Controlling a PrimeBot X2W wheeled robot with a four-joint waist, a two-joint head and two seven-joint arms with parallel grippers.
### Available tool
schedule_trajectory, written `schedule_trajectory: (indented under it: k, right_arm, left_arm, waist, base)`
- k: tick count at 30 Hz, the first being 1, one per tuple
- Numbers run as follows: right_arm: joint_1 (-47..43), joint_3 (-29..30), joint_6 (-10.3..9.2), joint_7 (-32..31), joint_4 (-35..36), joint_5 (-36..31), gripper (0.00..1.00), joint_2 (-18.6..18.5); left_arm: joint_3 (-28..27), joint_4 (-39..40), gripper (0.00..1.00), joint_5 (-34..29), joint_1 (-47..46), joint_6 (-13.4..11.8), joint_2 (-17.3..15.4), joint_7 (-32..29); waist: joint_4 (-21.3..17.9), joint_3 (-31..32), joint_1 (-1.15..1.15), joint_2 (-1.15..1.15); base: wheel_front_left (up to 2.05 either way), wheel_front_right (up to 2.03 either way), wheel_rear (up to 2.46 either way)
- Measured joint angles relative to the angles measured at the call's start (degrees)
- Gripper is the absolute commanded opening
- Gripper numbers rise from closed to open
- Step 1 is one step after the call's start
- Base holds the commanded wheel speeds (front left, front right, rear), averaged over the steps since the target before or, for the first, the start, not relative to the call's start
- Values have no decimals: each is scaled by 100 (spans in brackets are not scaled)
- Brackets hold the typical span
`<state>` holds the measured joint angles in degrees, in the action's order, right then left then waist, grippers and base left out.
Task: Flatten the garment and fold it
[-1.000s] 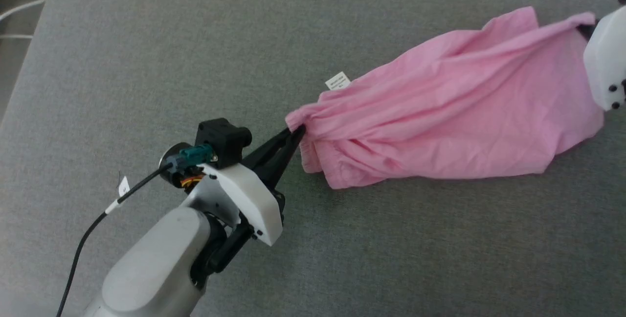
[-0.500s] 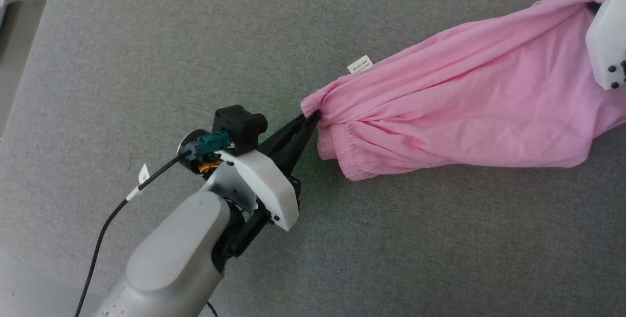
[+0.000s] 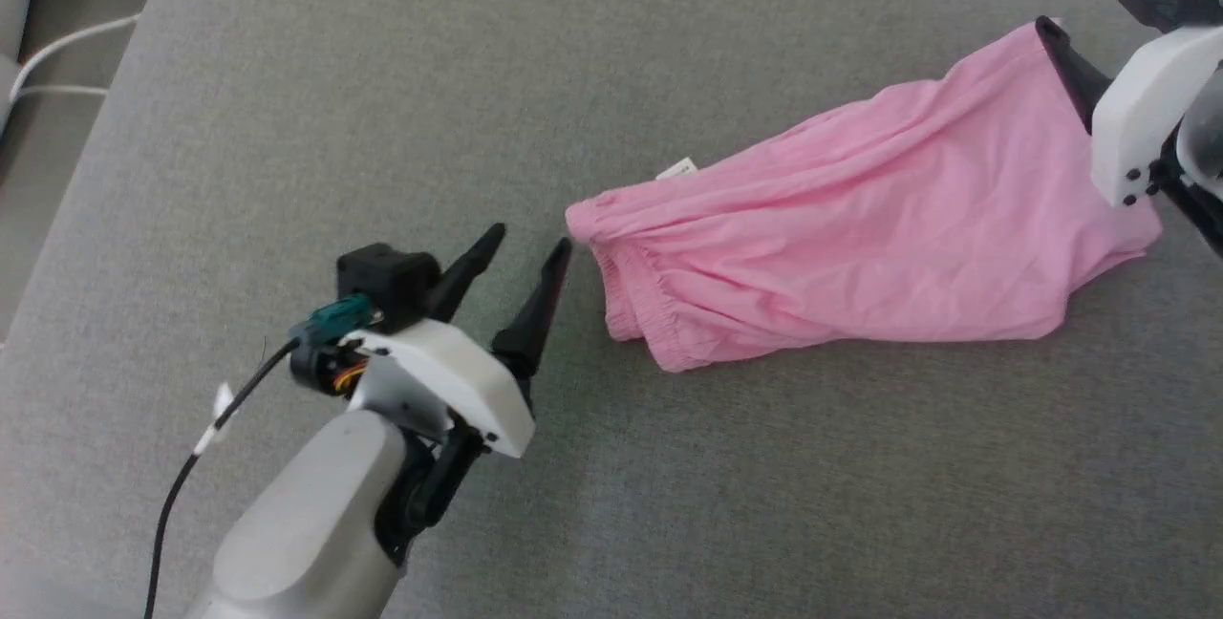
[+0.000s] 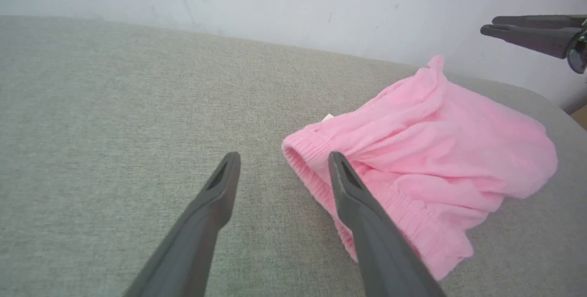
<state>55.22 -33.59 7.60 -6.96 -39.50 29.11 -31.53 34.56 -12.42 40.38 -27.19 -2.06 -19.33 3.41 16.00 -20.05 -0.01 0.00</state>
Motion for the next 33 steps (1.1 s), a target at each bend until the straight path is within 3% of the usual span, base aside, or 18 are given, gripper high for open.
schedule_trajectory:
  k: [9,18,22,27,33]
  right_arm:
    - [-945,454,0,1250,325,162,100,155]
    - [-2581,1679,0,1928,1141,24,100,725]
    - [-3394,2391,-1,1983,1782,-357,100,1143]
    - [-4363,3231,-5,1731,2782,-951,100,1808]
    - [-4942,3575,-5,1285,3971,-1443,100,2448]
  left_arm:
    - [-549,394,100,330,800,-575,-64,508]
    - [-664,572,100,344,1616,-970,92,911]
    - [-521,555,100,313,1820,-1016,129,893]
    - [-247,634,100,338,1863,-1039,178,378]
    - [-265,530,100,388,1701,-1507,152,-288]
  waist:
    - [-365,708,-1,0]
    - [-831,1206,0,0]
    - [-1041,1343,0,0]
    - [-1258,1420,0,0]
    - [-1496,1321,1,0]
  base:
    - [0,0,0]
    - [0,0,0]
    - [0,0,0]
    - [0,0,0]
    - [0,0,0]
